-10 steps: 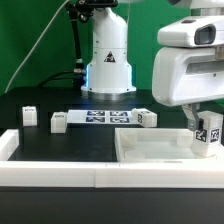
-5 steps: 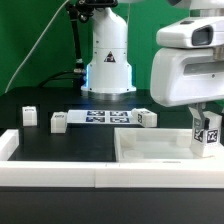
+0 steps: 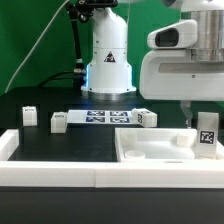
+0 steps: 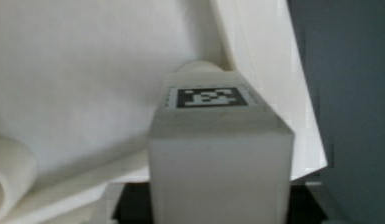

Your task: Assemble one leg

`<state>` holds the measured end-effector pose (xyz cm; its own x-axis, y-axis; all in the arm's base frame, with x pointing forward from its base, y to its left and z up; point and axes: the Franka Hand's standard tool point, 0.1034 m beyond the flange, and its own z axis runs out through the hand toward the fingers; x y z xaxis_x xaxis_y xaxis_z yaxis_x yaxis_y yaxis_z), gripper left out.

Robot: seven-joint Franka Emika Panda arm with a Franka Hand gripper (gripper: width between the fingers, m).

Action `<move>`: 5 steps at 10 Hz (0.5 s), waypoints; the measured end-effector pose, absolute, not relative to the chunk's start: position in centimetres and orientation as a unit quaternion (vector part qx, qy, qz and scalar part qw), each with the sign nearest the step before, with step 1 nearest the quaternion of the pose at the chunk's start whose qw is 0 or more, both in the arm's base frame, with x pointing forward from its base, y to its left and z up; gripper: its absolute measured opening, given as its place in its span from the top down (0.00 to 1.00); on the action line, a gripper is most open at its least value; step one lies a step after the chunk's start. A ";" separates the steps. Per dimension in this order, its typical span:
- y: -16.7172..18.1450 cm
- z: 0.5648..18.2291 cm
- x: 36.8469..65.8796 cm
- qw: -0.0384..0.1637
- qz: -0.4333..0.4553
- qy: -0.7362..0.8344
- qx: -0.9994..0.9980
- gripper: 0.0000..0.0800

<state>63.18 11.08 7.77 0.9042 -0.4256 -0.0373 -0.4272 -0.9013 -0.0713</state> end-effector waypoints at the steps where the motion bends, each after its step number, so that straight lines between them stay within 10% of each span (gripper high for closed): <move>1: 11.0 7.8 63.2 0.038 0.012 0.262 -0.964 0.64; 5: 10.8 7.7 63.1 0.035 0.021 0.495 -0.868 0.64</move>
Offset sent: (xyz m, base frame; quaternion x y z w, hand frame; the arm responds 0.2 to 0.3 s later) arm -0.0085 -0.0008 -0.0046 -0.0287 0.0355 0.4045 0.9134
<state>63.11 10.81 7.73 0.5089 -0.8579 -0.0718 -0.8609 -0.5073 -0.0397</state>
